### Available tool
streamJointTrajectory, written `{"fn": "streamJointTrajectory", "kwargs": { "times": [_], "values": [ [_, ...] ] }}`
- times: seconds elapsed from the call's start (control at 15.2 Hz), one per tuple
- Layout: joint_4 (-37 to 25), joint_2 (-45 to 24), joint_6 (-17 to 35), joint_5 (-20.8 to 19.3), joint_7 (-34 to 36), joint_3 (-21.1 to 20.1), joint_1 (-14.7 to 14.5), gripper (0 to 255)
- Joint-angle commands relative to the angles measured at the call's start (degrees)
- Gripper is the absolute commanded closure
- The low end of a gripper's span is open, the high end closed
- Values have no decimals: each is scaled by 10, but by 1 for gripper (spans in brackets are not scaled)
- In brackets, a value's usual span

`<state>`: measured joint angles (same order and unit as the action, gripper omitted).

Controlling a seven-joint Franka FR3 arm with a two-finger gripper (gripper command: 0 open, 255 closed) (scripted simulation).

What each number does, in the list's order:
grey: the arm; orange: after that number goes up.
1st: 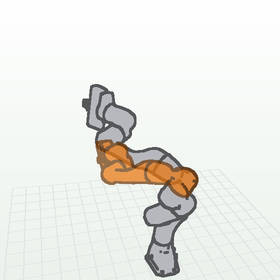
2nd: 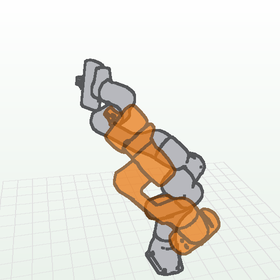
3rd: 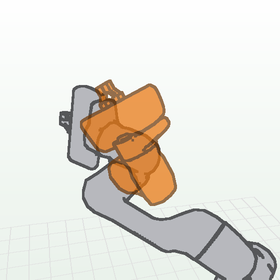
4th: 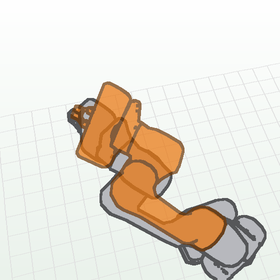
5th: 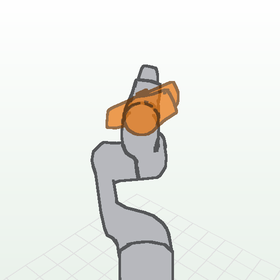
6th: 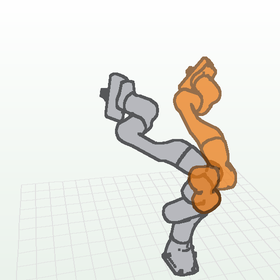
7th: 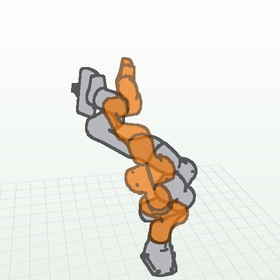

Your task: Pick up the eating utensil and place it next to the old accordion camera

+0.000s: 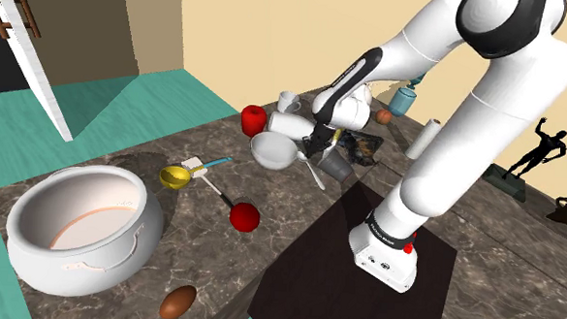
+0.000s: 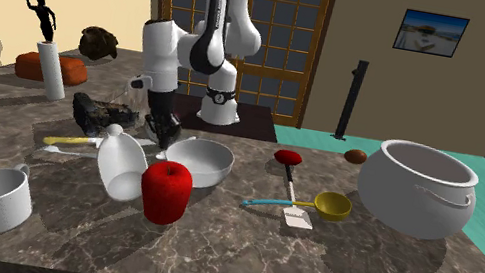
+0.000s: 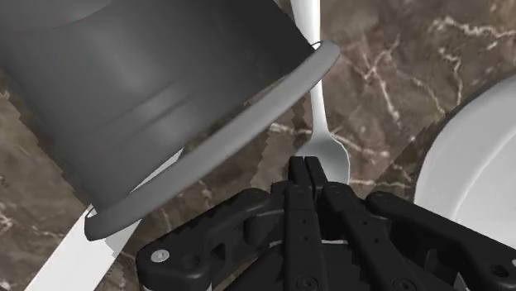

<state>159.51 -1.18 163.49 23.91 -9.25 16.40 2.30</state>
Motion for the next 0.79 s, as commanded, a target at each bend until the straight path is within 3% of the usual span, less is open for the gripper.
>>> {"fn": "streamJointTrajectory", "kwargs": {
  "times": [0.0, 0.07, 0.13, 0.2, 0.26, 0.33, 0.73],
  "values": [
    [0, 0, 0, 0, 0, 0, 0, 255],
    [0, 0, 0, 0, 0, 0, 0, 0],
    [-51, -13, -82, -139, 186, 9, -7, 0],
    [-117, -42, -174, -188, 297, 13, -22, 0],
    [-193, -85, -267, -200, 372, 20, -40, 0],
    [-200, -89, -275, -198, 376, 26, -47, 0],
    [-187, -127, -227, -176, 360, 19, -44, 0]
  ]
}}
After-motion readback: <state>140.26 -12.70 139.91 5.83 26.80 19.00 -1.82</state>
